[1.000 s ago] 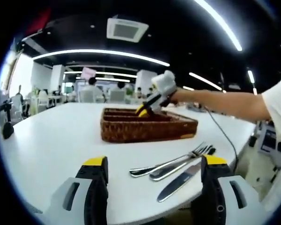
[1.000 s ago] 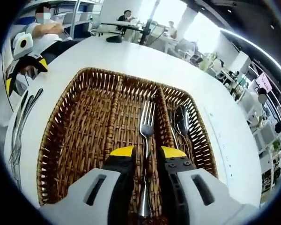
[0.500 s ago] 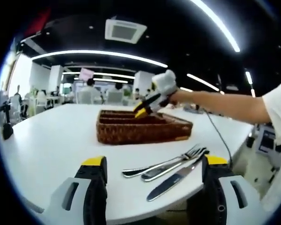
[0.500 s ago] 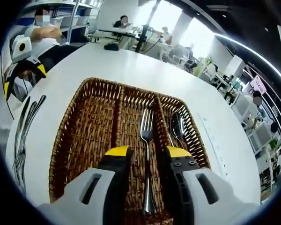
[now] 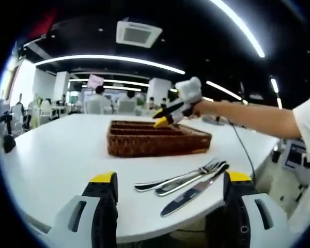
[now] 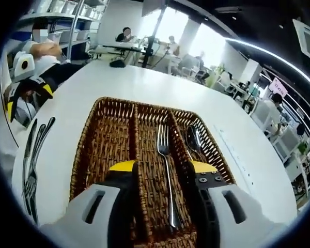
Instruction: Arrange the knives, forks, and spoons in their matching storage slots by inserting each utensil handle-first until every utensil is classified and aligned in the correct compartment
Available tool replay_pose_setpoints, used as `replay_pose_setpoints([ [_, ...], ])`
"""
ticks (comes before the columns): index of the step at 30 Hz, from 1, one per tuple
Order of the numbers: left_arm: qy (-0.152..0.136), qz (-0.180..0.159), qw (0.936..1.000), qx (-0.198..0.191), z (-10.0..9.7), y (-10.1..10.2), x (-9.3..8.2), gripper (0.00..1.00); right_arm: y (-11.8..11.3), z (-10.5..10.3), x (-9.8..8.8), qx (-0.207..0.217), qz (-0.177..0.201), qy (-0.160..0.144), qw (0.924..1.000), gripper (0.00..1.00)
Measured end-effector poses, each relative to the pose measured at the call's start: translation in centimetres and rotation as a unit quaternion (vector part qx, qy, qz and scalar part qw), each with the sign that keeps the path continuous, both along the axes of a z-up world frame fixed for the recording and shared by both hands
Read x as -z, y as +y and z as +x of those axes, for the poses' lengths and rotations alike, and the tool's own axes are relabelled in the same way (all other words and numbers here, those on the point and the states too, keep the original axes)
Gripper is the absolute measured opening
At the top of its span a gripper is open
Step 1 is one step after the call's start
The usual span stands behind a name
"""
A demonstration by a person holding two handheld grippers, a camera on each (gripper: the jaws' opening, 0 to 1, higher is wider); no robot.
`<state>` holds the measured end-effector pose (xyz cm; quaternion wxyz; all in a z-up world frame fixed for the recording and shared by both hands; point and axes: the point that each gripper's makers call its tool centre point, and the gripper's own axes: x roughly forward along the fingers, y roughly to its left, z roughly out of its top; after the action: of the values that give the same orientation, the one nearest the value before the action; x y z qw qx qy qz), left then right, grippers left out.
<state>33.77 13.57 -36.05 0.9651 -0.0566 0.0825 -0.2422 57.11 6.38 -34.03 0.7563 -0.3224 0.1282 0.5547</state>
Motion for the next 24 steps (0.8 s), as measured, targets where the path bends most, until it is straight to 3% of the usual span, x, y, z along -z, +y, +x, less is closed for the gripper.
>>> replay_pose_setpoints([
  [7,0.004,-0.002,1.0,0.001,-0.4,-0.2,0.2,0.85,0.1,-2.0,-0.1,0.001,0.018,0.011,0.9998,0.45],
  [10,0.003,-0.001,1.0,0.003,-0.6,-0.3,0.1,0.85,0.2,-3.3,-0.5,-0.006,0.045,0.01,0.9989,0.47],
  [24,0.0,-0.001,1.0,0.008,-1.2,-0.8,-0.2,0.85,-0.7,-3.6,-0.8,0.015,0.076,0.017,0.9968,0.56],
])
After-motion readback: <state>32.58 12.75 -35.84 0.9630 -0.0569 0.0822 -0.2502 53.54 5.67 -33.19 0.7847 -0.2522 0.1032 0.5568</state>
